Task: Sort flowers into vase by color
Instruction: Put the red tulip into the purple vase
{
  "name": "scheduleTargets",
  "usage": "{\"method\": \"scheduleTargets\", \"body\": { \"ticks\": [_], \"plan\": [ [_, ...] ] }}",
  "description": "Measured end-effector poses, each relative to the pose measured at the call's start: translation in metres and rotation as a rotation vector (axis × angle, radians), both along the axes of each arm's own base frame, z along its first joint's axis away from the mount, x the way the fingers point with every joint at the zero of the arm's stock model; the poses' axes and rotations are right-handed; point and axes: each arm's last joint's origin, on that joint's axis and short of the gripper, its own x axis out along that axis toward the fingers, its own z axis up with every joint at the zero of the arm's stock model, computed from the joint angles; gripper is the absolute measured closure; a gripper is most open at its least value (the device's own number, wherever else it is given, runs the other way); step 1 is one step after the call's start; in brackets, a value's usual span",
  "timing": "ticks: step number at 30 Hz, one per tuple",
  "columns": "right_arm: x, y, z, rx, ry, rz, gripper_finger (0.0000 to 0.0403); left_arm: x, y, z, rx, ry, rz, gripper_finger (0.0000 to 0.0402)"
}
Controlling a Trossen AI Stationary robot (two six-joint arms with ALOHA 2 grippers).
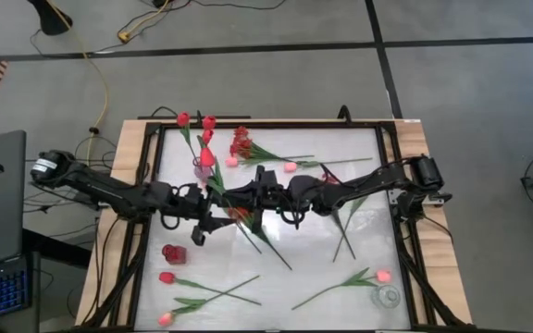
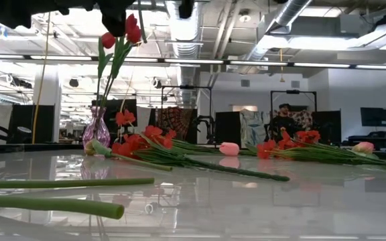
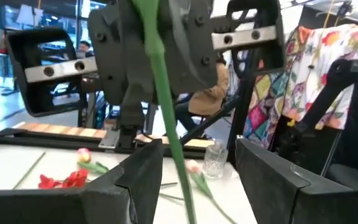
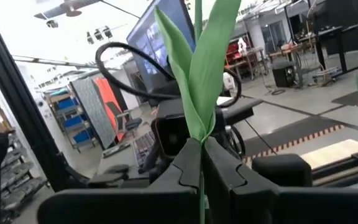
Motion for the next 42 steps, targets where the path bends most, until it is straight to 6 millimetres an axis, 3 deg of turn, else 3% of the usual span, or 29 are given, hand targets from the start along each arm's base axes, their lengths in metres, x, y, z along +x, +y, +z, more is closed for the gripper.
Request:
{"method": "scheduleTargets", "body": {
  "ticks": [7,19,26,32,42],
  "plan": [
    [0.000,0.001,-0.002,-0.005,0.023,0.007,0.0370,-0.001,0.001,0.004,-0.002,-0.020,0.008,0.0234],
    [0.000,0.003,-0.002,-0.014,0.023,0.054,0.0369,-0.001,0.001,0.004,-0.001,-0.016,0.011,0.0390],
    [0.001,0.004,-0.004,-0.042,0.040,0.054,0.0345,-0.001,0.002,0.003,-0.002,-0.011,0.027,0.0399],
    [0.001,0.004,-0.007,-0.047,0.071,0.056,0.0289,-0.001,0.002,0.004,-0.004,-0.013,0.035,0.0399],
    [-0.004,0.001,-0.012,-0.068,0.235,0.053,0.0139,-0.008,0.005,0.003,-0.004,0.051,0.124,0.0400]
  ]
}}
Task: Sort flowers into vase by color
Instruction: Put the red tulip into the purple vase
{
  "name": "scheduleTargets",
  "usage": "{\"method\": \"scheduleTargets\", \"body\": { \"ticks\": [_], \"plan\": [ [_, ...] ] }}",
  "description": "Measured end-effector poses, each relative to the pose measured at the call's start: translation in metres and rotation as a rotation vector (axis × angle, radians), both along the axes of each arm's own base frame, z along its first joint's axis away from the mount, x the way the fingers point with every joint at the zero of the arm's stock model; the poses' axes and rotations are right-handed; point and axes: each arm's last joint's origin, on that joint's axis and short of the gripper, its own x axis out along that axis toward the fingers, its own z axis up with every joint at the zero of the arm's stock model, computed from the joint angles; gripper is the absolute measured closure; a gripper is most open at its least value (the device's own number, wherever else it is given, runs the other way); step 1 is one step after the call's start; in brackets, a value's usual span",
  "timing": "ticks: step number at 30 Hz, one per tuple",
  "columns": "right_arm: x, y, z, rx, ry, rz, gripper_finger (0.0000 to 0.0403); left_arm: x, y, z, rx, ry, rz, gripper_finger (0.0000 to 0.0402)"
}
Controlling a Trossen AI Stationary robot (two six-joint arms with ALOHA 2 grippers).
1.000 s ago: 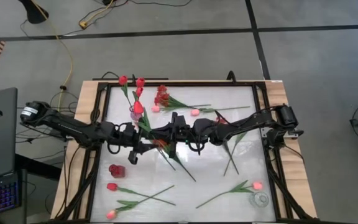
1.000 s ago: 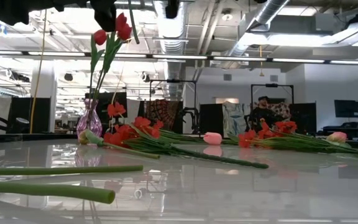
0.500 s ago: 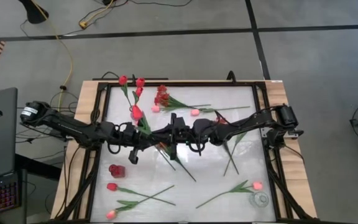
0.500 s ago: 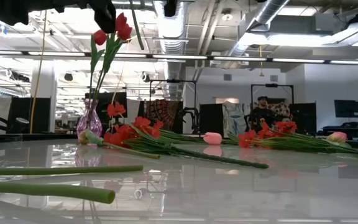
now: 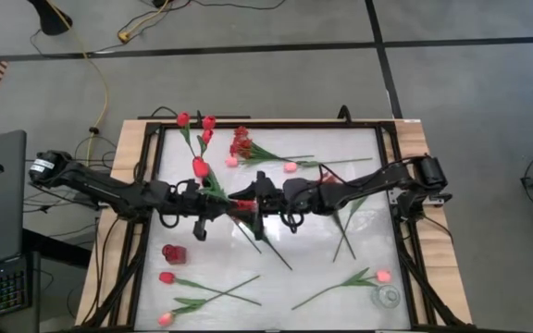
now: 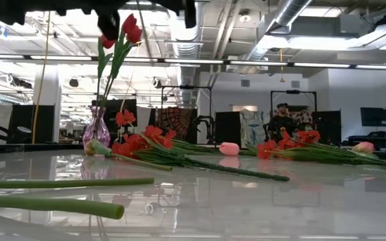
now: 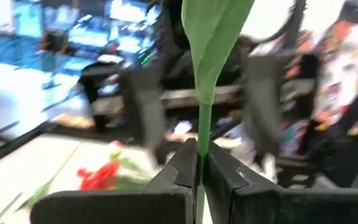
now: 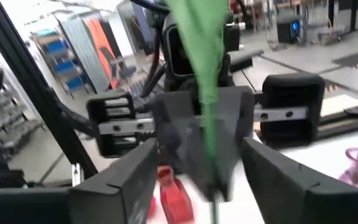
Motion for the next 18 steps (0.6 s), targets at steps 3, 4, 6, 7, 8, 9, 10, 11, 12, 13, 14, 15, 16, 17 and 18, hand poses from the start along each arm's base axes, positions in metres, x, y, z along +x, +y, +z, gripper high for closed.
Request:
{"method": "scheduleTargets", "body": {
  "ticks": [3,4,6,7,8,9,10,11,12,13,14,15,16,17,18],
  "plan": [
    [-0.008,-0.001,0.002,-0.015,0.088,0.000,0.0122,-0.009,0.002,0.002,0.012,0.048,0.060,0.0400],
    [-0.010,-0.001,0.003,-0.017,0.104,-0.001,0.0119,-0.013,0.003,0.004,0.021,0.069,0.086,0.0400],
    [-0.016,-0.002,0.005,-0.026,0.166,-0.001,0.0118,-0.023,0.004,0.007,0.041,0.121,0.139,0.0400],
    [-0.018,-0.003,0.005,-0.027,0.189,-0.001,0.0117,-0.027,0.006,0.010,0.045,0.134,0.177,0.0400],
    [-0.019,-0.003,0.004,-0.029,0.209,-0.004,0.0117,-0.032,0.007,0.013,0.049,0.146,0.211,0.0400],
    [-0.020,-0.003,0.002,-0.032,0.230,-0.005,0.0117,-0.038,0.009,0.014,0.055,0.163,0.240,0.0400],
    [-0.021,-0.002,0.001,-0.036,0.249,-0.004,0.0117,-0.043,0.011,0.016,0.059,0.168,0.268,0.0400],
    [-0.022,-0.002,-0.001,-0.038,0.263,-0.005,0.0117,-0.048,0.012,0.019,0.062,0.161,0.291,0.0400],
    [-0.021,-0.002,-0.002,-0.039,0.270,-0.005,0.0117,-0.053,0.014,0.021,0.070,0.161,0.315,0.0400],
    [-0.021,-0.002,-0.003,-0.039,0.271,-0.006,0.0117,-0.059,0.016,0.022,0.075,0.163,0.338,0.0400],
    [-0.021,-0.002,-0.003,-0.040,0.277,-0.007,0.0117,-0.064,0.018,0.025,0.073,0.150,0.359,0.0400],
    [-0.021,-0.002,-0.004,-0.041,0.284,-0.009,0.0117,-0.069,0.020,0.027,0.074,0.144,0.383,0.0400],
    [-0.021,-0.002,-0.004,-0.041,0.285,-0.010,0.0117,-0.074,0.022,0.027,0.082,0.145,0.412,0.0400],
    [-0.021,-0.003,-0.004,-0.041,0.288,-0.011,0.0117,-0.080,0.025,0.028,0.089,0.148,0.446,0.0400],
    [-0.021,-0.003,-0.005,-0.041,0.291,-0.013,0.0117,-0.084,0.027,0.029,0.090,0.150,0.480,0.0400]
  ]
}}
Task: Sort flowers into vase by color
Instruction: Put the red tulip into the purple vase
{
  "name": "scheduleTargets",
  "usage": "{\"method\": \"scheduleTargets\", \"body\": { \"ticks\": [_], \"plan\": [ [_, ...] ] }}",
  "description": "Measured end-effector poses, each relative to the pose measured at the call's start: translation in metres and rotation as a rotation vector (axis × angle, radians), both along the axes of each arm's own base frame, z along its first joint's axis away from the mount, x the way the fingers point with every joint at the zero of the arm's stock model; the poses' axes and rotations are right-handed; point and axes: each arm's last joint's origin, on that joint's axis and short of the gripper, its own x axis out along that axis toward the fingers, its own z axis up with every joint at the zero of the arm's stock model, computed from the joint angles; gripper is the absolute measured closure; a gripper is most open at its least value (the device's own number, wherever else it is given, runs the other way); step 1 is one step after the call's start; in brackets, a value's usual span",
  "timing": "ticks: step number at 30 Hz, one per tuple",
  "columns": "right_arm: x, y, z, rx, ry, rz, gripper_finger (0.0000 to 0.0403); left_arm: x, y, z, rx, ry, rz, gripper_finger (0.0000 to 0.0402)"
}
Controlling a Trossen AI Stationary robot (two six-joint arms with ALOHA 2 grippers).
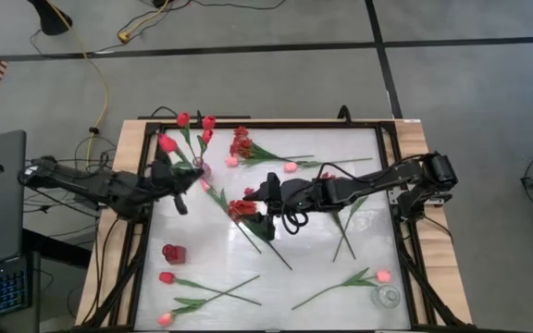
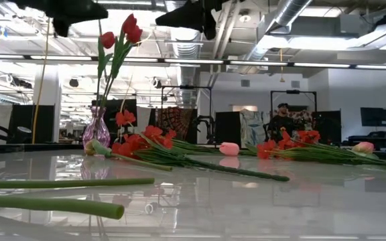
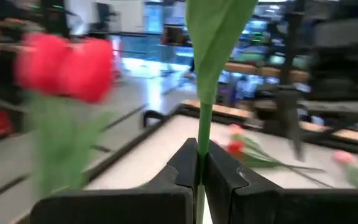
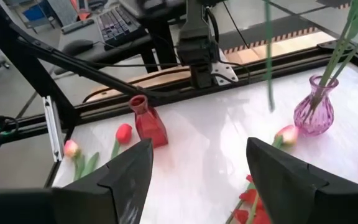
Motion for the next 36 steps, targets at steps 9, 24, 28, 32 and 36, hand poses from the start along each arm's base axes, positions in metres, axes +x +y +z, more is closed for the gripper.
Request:
{"method": "scheduleTargets", "body": {
  "ticks": [9,24,28,32,36],
  "plan": [
    [0.001,-0.006,0.000,-0.004,0.003,-0.016,0.0117,-0.023,0.020,-0.002,0.035,0.047,0.330,0.0400],
    [0.001,-0.008,0.000,-0.003,0.001,-0.022,0.0117,-0.020,0.043,-0.010,0.013,0.052,0.360,0.0400],
    [0.001,-0.008,0.000,-0.003,0.001,-0.022,0.0117,-0.021,0.047,-0.010,0.011,0.052,0.381,0.0400],
    [0.001,-0.007,-0.001,-0.003,0.001,-0.020,0.0117,-0.022,0.049,-0.011,0.007,0.053,0.383,0.0400],
    [0.001,-0.007,-0.001,-0.003,0.003,-0.020,0.0117,-0.020,0.051,-0.012,-0.006,0.056,0.368,0.0400]
  ]
}}
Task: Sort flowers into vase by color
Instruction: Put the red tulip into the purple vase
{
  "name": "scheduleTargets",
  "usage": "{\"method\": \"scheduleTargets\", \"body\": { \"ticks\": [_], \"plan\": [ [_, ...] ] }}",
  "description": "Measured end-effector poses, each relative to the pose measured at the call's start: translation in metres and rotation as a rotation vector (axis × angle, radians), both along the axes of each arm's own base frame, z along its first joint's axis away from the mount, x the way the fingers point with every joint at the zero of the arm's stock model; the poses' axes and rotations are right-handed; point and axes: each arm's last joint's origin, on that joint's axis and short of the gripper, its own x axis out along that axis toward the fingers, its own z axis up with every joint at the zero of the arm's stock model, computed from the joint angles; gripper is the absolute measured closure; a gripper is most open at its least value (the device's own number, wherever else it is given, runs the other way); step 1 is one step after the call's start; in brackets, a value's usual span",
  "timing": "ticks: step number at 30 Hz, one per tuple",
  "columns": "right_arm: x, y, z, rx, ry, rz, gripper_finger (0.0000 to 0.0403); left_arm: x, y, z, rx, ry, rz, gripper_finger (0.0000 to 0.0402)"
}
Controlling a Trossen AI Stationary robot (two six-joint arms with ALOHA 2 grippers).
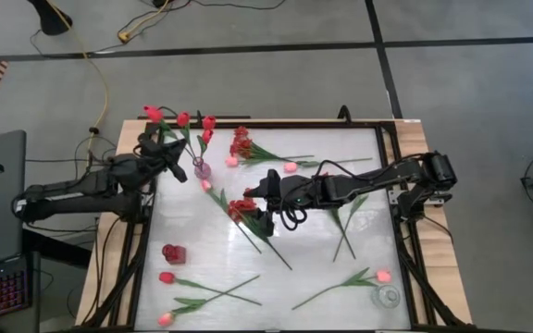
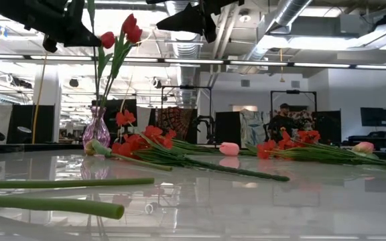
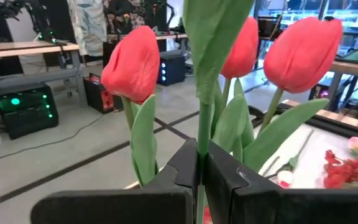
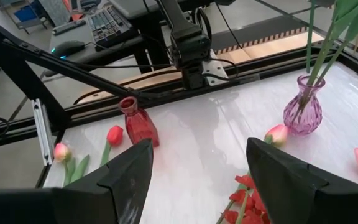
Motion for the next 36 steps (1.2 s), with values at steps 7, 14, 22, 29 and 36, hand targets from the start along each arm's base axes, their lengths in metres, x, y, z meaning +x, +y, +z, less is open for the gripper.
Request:
{"method": "scheduleTargets", "body": {
  "ticks": [7,14,22,29,36],
  "plan": [
    [0.000,0.002,0.000,0.006,0.004,0.002,0.0117,0.005,0.005,-0.004,-0.007,0.042,0.028,0.0400],
    [-0.001,0.005,-0.002,0.005,0.014,0.012,0.0117,0.012,0.009,-0.009,-0.026,0.082,0.011,0.0400],
    [-0.001,0.005,-0.003,0.004,0.027,0.011,0.0117,0.017,0.012,-0.012,-0.051,0.098,0.016,0.0400],
    [-0.001,0.005,-0.003,0.006,0.026,0.011,0.0117,0.025,0.015,-0.019,-0.073,0.148,0.018,0.0400],
    [-0.002,0.010,-0.003,0.005,0.026,0.024,0.0117,0.035,0.018,-0.028,-0.108,0.192,0.027,0.0400]
  ]
}}
